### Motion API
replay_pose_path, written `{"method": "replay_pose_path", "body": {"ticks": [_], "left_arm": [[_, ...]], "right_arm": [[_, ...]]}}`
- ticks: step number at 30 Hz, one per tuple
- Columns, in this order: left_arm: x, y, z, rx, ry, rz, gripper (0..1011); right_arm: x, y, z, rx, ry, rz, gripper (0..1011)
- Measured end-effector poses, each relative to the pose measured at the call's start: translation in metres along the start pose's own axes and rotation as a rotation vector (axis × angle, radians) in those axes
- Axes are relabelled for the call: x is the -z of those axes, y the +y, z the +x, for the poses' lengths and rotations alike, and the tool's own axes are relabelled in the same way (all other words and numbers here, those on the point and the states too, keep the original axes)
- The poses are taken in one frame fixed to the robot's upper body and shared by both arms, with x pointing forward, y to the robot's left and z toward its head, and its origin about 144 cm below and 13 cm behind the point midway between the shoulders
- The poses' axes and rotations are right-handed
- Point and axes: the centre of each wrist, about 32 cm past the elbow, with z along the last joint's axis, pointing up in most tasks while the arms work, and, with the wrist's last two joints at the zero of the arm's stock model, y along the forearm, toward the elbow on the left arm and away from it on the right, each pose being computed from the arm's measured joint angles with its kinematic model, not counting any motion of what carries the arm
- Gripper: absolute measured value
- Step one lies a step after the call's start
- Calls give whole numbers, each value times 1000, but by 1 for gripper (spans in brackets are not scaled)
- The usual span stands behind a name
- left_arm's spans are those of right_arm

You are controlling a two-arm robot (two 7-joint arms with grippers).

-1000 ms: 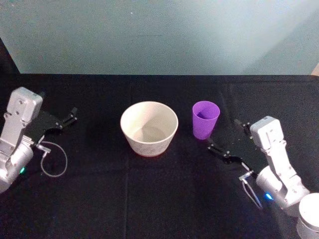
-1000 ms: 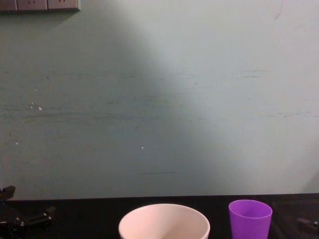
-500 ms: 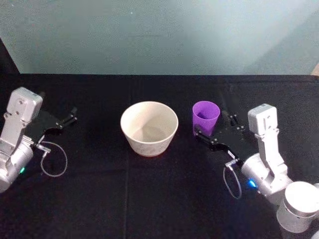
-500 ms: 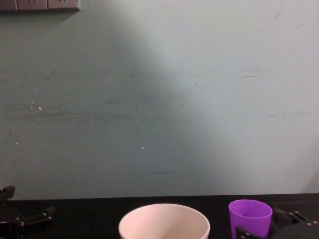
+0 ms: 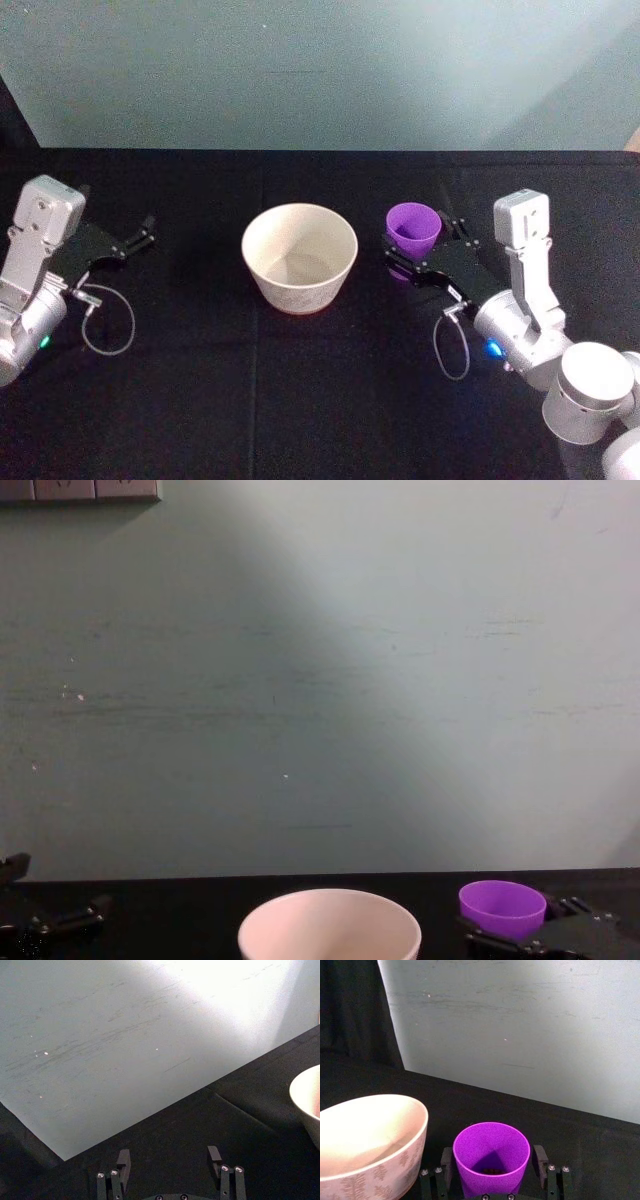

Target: Pick up the cup and pour the mung beans from the cup into the bowl.

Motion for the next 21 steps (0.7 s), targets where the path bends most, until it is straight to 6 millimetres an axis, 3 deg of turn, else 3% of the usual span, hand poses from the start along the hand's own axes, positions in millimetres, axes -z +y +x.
{"method": "replay_pose_path", "body": {"ticks": [21], "left_arm": [[0,0,0,0,0,0,1000]], "right_arm": [[4,19,5,-27,20,-19,1000]]}}
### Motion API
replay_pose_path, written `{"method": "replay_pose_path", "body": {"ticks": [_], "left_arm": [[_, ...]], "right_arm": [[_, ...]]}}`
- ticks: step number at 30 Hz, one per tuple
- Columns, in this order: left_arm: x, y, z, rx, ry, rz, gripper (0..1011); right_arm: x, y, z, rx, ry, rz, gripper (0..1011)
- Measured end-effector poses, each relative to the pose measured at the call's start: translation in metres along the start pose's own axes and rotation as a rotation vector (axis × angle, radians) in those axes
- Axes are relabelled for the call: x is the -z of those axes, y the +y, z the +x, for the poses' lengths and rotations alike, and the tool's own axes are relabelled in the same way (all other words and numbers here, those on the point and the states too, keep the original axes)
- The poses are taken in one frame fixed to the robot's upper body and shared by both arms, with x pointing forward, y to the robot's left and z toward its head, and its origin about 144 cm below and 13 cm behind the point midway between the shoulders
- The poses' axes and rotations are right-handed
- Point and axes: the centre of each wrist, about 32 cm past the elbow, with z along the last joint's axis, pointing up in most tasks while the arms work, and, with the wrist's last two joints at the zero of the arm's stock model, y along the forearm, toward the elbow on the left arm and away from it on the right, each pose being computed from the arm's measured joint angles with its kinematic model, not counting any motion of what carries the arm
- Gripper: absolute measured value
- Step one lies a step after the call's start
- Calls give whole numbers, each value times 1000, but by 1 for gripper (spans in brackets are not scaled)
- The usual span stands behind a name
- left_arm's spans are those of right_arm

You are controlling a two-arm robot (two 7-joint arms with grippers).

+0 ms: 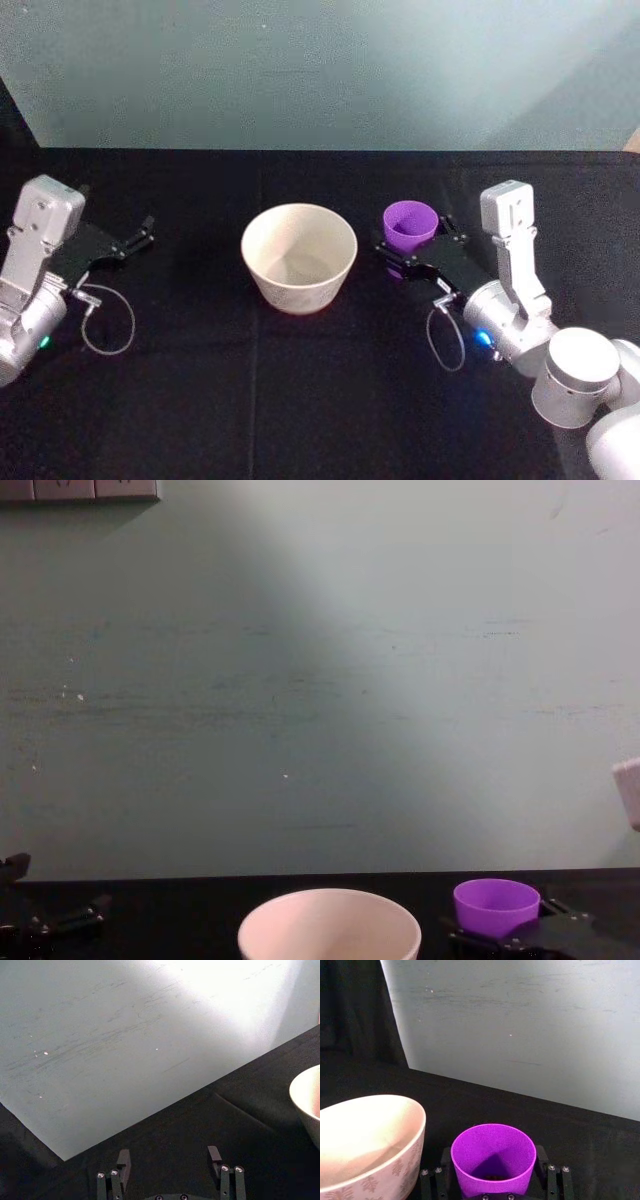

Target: Pick up the cup and pour the mung beans from the cup into the bowl.

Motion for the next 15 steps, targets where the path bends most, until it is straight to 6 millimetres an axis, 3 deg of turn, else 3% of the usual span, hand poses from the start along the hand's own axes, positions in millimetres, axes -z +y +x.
{"method": "replay_pose_path", "body": {"ticks": [15], "left_arm": [[0,0,0,0,0,0,1000]], "right_arm": [[0,1,0,-4,-4,6,997]]}}
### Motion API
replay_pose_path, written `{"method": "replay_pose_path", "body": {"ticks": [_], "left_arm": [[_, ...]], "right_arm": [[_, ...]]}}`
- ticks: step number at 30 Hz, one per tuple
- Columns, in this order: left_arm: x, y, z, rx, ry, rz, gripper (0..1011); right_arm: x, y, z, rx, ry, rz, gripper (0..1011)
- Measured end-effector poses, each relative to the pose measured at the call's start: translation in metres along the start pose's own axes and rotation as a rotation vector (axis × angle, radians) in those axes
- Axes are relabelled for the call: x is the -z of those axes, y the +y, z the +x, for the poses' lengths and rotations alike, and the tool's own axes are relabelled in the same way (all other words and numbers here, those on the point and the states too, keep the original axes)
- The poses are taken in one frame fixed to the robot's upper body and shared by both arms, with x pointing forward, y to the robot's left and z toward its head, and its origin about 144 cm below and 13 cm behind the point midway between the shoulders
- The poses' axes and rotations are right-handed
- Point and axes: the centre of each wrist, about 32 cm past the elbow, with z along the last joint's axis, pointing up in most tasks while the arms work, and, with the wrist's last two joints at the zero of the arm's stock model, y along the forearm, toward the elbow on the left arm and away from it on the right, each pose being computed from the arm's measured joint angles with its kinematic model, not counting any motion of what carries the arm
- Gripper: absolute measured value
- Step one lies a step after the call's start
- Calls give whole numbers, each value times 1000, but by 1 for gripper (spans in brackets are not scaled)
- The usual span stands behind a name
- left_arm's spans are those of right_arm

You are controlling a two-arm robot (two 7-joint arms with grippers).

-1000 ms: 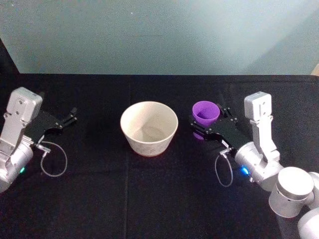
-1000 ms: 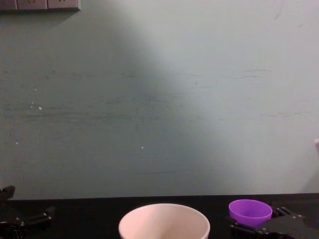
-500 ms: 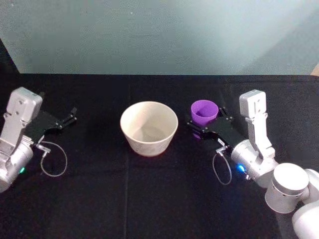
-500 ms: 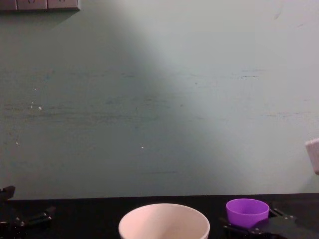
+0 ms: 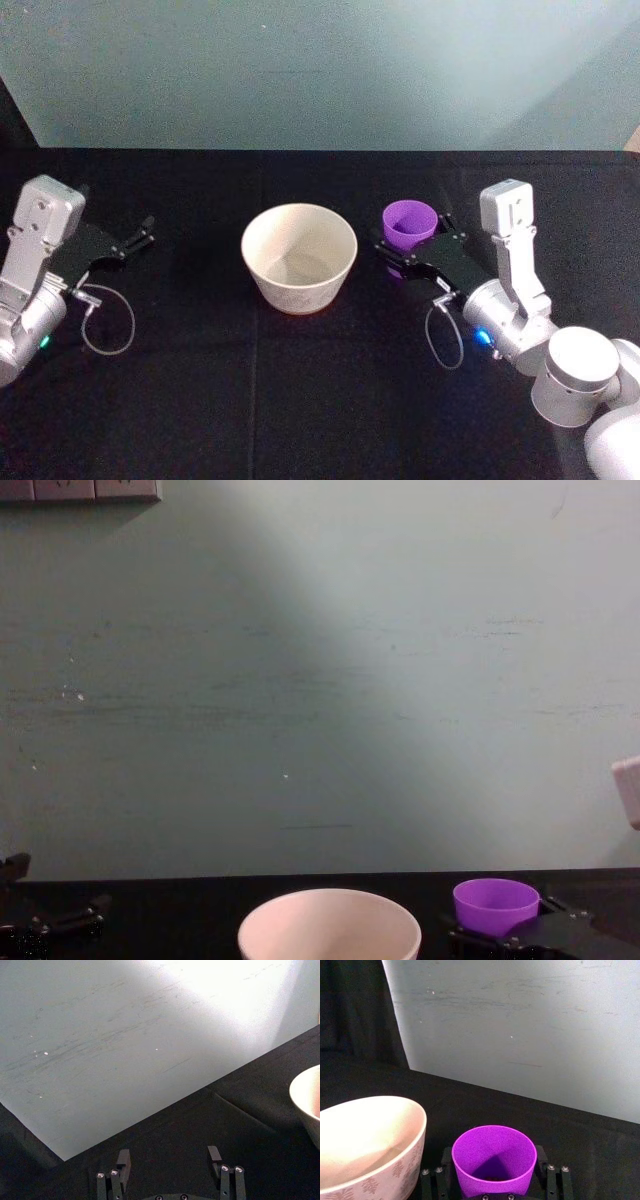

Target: Pick up the cup and pour the mung beans from the cup into the bowl.

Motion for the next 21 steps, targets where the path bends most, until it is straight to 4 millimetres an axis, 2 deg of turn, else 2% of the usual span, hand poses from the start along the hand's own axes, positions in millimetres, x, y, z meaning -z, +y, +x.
{"method": "replay_pose_path", "body": {"ticks": [12,21], "left_arm": [[0,0,0,0,0,0,1000],[0,0,0,0,0,0,1000]], "right_arm": [[-3,-5,-2,7,-7,10,765],[-16,-12,-8,5,-22,47,738]]}}
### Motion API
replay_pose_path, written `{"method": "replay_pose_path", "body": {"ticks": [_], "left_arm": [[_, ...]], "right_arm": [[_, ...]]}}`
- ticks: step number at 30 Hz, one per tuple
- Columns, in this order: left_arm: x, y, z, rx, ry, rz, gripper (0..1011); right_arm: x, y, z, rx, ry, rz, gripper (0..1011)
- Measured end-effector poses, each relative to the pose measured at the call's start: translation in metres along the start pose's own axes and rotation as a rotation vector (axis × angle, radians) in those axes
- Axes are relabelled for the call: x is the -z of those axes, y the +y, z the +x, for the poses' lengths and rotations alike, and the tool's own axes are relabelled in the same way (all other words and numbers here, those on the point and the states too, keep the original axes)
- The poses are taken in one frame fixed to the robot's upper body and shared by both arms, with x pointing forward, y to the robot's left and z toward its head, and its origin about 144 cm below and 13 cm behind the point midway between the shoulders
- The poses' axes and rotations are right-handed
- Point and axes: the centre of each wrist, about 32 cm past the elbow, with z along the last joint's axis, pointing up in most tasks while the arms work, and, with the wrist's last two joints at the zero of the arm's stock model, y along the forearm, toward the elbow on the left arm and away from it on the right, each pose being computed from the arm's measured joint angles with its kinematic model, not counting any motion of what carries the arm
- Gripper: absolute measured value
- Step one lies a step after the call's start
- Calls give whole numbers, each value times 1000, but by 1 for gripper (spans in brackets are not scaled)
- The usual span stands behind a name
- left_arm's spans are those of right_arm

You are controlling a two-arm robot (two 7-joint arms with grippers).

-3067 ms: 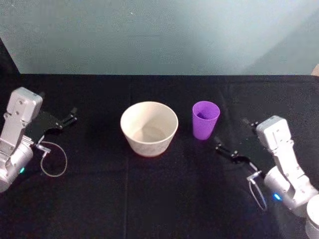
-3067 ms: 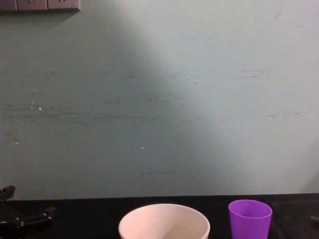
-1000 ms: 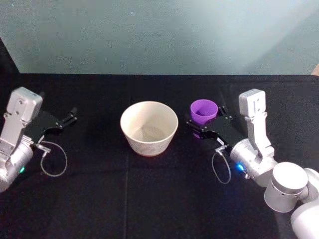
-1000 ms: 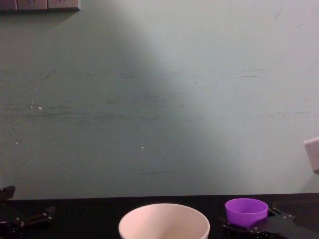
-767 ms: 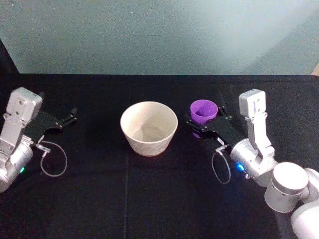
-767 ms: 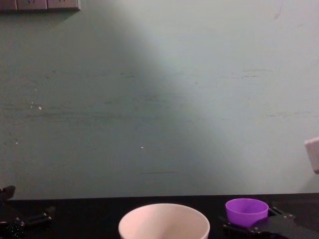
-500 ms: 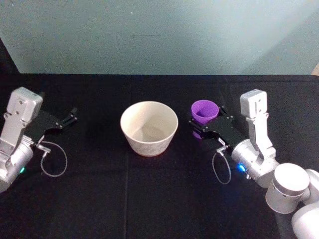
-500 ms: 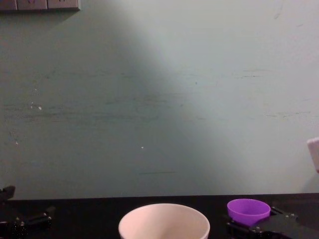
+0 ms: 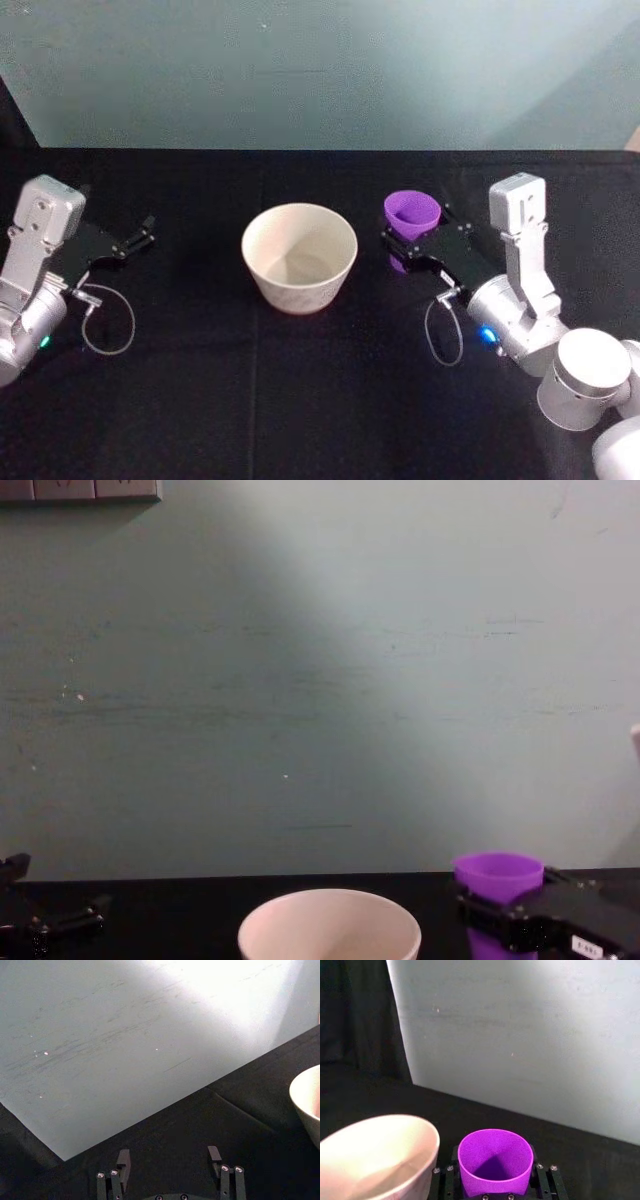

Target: Pick up the cup and pour the mung beans from the cup into the bowl.

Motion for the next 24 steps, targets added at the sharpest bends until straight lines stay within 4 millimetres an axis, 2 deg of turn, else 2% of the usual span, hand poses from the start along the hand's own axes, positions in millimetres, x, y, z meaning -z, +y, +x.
{"method": "replay_pose_path", "body": {"ticks": [11,24], "left_arm": [[0,0,0,0,0,0,1000],[0,0,0,0,0,0,1000]], "right_arm": [[-34,-15,-4,12,-52,85,738],[-39,-17,-6,16,-73,94,738]]}}
